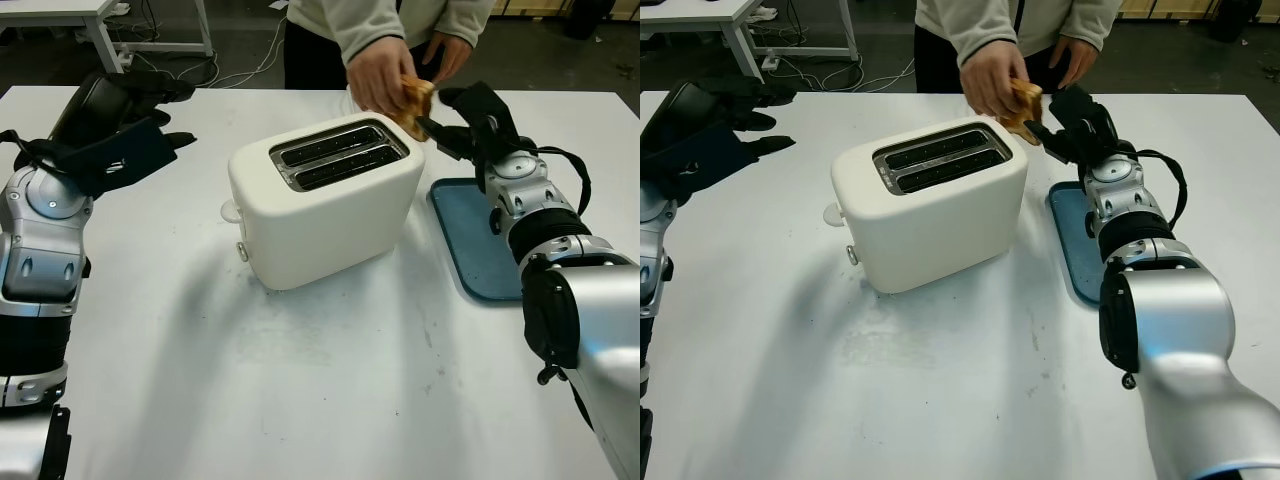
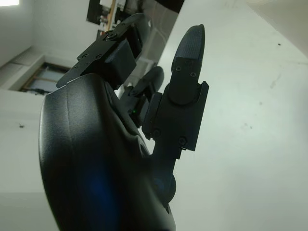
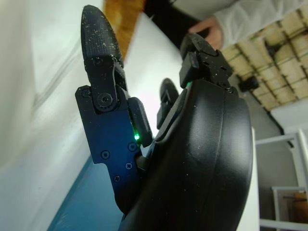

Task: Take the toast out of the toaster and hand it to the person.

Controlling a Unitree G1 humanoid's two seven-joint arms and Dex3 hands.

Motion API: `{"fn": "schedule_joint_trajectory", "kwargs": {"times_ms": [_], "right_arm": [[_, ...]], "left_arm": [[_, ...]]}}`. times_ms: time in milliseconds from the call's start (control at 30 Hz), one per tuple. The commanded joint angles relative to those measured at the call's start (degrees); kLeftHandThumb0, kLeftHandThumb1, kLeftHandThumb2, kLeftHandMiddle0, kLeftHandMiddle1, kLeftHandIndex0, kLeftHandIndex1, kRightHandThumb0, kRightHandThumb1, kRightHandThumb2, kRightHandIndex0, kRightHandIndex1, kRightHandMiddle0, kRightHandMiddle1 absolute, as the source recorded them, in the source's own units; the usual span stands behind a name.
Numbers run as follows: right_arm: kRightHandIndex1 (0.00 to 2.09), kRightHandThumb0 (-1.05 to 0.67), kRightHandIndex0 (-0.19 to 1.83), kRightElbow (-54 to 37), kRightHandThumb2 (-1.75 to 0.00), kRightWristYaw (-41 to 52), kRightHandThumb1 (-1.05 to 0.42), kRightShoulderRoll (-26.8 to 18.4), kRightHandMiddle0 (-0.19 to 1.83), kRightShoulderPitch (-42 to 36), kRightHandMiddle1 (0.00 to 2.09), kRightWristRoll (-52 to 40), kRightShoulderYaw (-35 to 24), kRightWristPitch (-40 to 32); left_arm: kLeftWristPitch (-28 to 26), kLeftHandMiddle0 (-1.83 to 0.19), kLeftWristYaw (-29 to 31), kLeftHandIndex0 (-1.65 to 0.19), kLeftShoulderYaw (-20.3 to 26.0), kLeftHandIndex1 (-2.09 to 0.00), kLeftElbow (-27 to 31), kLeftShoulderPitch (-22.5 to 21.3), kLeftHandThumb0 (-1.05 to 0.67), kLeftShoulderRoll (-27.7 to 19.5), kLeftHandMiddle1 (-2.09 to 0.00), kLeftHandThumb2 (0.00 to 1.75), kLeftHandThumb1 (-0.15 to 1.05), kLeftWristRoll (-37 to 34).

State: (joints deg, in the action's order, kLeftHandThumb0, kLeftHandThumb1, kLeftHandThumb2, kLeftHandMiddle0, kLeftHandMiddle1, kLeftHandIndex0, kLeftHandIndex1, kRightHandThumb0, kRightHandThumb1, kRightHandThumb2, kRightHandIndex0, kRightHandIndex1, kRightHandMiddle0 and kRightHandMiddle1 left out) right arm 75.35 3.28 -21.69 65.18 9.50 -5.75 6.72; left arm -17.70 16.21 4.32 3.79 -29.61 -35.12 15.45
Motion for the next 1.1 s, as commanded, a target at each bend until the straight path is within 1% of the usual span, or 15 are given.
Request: {"fn": "schedule_joint_trajectory", "kwargs": {"times_ms": [0, 133, 167, 200, 233, 267, 333, 467, 567, 667, 733, 767, 900, 967, 1067], "right_arm": [[0.05, -0.74, 0.16, -2.69, -0.2, -0.47, -0.92, -0.91, 0.12, -2.13, 0.04, -1.15, -0.48, 4.94], [0.14, -0.77, 0.38, -9.45, -0.29, -1.52, -0.92, -2.62, 0.24, -7.99, 0.07, -0.81, 0.22, 12.34], [0.23, -0.77, 0.45, -11.46, -0.3, -0.89, -0.92, -2.65, 0.25, -9.54, 0.05, -1.96, -0.53, 13.04], [0.54, -0.77, 0.43, -14.09, -0.3, 0.48, -0.92, -2.49, 0.25, -11.3, 0.03, -3.58, -1.43, 13.22], [0.58, -0.74, 0.22, -17.17, -0.31, 1.87, -0.92, -2.24, 0.24, -13.27, 0.02, -5.14, -2.15, 13.25], [0.45, -0.7, 0.1, -20.49, -0.33, 3.42, -0.92, -2.02, 0.23, -15.38, 0.01, -6.57, -2.66, 12.96], [0.26, -0.69, 0.03, -28.36, -0.36, 6.23, -0.92, -1.3, 0.2, -20.26, 0.0, -9.58, -3.51, 11.12], [0.17, -0.67, 0.03, -46.48, -0.38, 9.1, -0.92, 2.33, 0.13, -31.86, 0.0, -16.17, -4.39, 5.48], [0.14, -0.67, 0.05, -58.91, -0.44, 9.11, -0.92, 4.57, 0.12, -40.23, 0.0, -18.09, -3.52, 0.87], [0.1, -0.65, 0.03, -68.74, -0.57, 8.27, -0.92, 7.29, 0.1, -48.49, 0.0, -19.14, -2.76, -3.26], [0.09, -0.63, 0.03, -72.75, -0.64, 7.57, -0.92, 9.78, 0.09, -52.9, 0.0, -20.48, -2.98, -3.95], [0.08, -0.59, 0.02, -73.93, -0.71, 7.6, -0.92, 11.04, 0.07, -54.59, 0.0, -21.59, -3.22, -3.71], [0.07, -0.69, 0.03, -77.02, -0.76, 6.53, -0.92, 14.33, 0.06, -59.67, 0.01, -22.28, -2.39, -3.74], [0.06, -0.72, 0.02, -79.06, -0.74, 5.9, -0.92, 15.96, 0.07, -61.72, 0.01, -22.22, -1.23, -4.73], [0.06, -0.66, 0.02, -80.84, -0.74, 3.79, -0.92, 18.13, 0.08, -63.28, 0.01, -21.97, -0.58, -5.93]], "left_arm": [[-0.71, -0.62, -0.24, -0.66, 1.78, 0.0, 2.08, 1.93, -0.45, 0.63, -0.23, 0.11, 0.92, -1.39], [-1.78, -0.59, -1.37, -0.64, 4.92, 0.0, 6.18, 5.12, -0.44, 2.84, -0.21, 0.12, 0.92, -4.33], [-1.63, -0.59, -1.6, -0.63, 5.43, 0.0, 7.22, 5.84, -0.42, 3.35, -0.2, 0.12, 0.92, -4.9], [-1.41, -0.59, -1.67, -0.63, 5.68, 0.0, 8.58, 6.6, -0.4, 3.6, -0.2, 0.13, 0.92, -5.11], [-1.35, -0.58, -1.69, -0.62, 5.69, 0.0, 10.12, 7.34, -0.37, 3.64, -0.2, 0.15, 0.92, -5.01], [-1.23, -0.57, -1.59, -0.61, 5.66, 0.0, 11.63, 8.12, -0.33, 3.56, -0.2, 0.18, 0.92, -4.83], [-0.12, -0.58, -1.95, -0.61, 5.98, 0.0, 13.77, 9.73, -0.3, 4.02, -0.2, 0.19, 0.92, -4.94], [-0.38, -0.55, -2.96, -0.58, 7.77, 0.0, 18.2, 13.59, -0.37, 7.28, -0.2, 0.21, 0.92, -7.45], [-1.64, -0.5, -4.13, -0.53, 8.57, 0.0, 23.06, 17.06, -0.37, 10.56, -0.18, 0.25, 0.92, -9.32], [1.5, -0.47, -6.14, -0.49, 9.08, 0.0, 26.81, 22.1, -0.34, 14.67, -0.17, 0.26, 0.92, -11.1], [2.61, -0.43, -6.96, -0.45, 8.95, 0.0, 29.05, 25.83, -0.36, 16.78, -0.17, 0.3, 0.92, -11.76], [2.32, -0.42, -7.26, -0.43, 8.72, 0.0, 30.25, 27.53, -0.38, 17.64, -0.16, 0.32, 0.92, -11.8], [2.05, -0.36, -9.46, -0.37, 6.7, 0.0, 33.76, 33.64, -0.41, 22.74, -0.15, 0.34, 0.92, -11.89], [4.1, -0.31, -10.92, -0.32, 4.81, 0.0, 33.44, 36.24, -0.41, 25.84, -0.13, 0.36, 0.92, -12.08], [7.16, -0.26, -12.1, -0.27, 1.73, 0.0, 31.45, 39.29, -0.42, 28.81, -0.11, 0.42, 0.92, -11.44]]}}
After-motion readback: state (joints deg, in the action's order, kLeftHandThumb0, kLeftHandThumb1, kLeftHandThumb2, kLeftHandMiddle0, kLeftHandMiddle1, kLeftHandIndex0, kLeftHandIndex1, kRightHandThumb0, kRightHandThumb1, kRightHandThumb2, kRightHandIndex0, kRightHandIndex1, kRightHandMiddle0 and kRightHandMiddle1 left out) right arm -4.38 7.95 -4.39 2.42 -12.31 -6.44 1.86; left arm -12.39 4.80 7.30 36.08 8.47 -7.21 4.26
